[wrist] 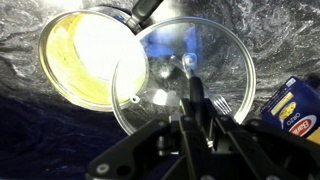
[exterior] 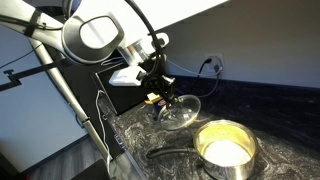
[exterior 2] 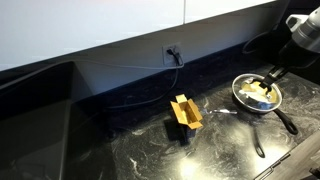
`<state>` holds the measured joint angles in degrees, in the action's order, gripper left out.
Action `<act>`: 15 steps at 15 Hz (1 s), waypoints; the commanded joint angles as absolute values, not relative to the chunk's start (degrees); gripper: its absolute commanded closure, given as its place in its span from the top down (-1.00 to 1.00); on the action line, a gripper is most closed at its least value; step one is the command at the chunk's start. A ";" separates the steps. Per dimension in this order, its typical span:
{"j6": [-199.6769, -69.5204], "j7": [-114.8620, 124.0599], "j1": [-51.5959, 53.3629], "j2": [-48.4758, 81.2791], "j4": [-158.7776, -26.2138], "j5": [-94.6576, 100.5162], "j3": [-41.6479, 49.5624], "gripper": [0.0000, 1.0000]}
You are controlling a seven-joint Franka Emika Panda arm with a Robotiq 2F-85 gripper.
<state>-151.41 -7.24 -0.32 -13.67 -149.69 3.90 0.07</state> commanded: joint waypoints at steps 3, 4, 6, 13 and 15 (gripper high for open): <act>-150.96 -6.48 -2.81 -16.88 -150.36 2.34 3.92 -0.93; -151.52 -6.69 -3.35 -16.57 -150.33 2.22 4.72 -0.93; -152.88 -7.58 -4.21 -15.80 -150.30 1.84 6.44 -0.93; -156.74 -9.58 -5.68 -11.19 -148.81 -0.36 10.92 -0.93; -158.18 -11.30 -4.98 -9.23 -148.15 -3.25 11.88 -0.93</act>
<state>-155.51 -8.30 -5.61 -11.77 -149.63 0.58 10.91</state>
